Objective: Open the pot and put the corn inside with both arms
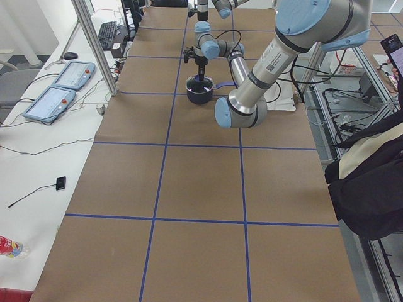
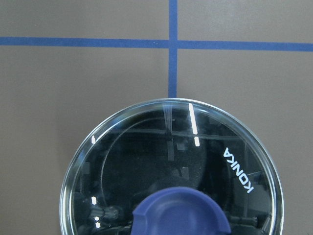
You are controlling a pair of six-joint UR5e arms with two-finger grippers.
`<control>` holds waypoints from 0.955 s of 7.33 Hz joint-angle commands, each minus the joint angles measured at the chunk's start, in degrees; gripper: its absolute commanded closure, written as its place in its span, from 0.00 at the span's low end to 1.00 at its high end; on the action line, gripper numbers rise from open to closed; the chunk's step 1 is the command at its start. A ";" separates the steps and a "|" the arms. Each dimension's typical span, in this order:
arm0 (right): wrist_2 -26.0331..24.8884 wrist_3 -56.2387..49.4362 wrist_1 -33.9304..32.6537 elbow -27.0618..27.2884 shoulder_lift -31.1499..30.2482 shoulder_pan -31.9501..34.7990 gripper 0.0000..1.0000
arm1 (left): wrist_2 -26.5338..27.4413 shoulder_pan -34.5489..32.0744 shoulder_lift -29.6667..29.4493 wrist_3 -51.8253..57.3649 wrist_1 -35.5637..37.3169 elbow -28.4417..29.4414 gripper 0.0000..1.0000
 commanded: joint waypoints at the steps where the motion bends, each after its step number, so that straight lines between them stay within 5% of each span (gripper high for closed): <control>1: 0.14 0.68 -0.08 1.02 0.60 0.15 0.78 | 0.02 -0.17 0.01 0.26 0.06 -0.73 0.51; 4: -0.03 2.69 -1.48 1.20 4.28 0.15 0.77 | -0.68 -2.01 2.62 2.62 1.64 -7.03 0.52; 7: -1.08 14.90 -11.38 3.47 15.78 -2.11 0.77 | -6.29 -9.29 16.41 14.81 1.64 -20.04 0.55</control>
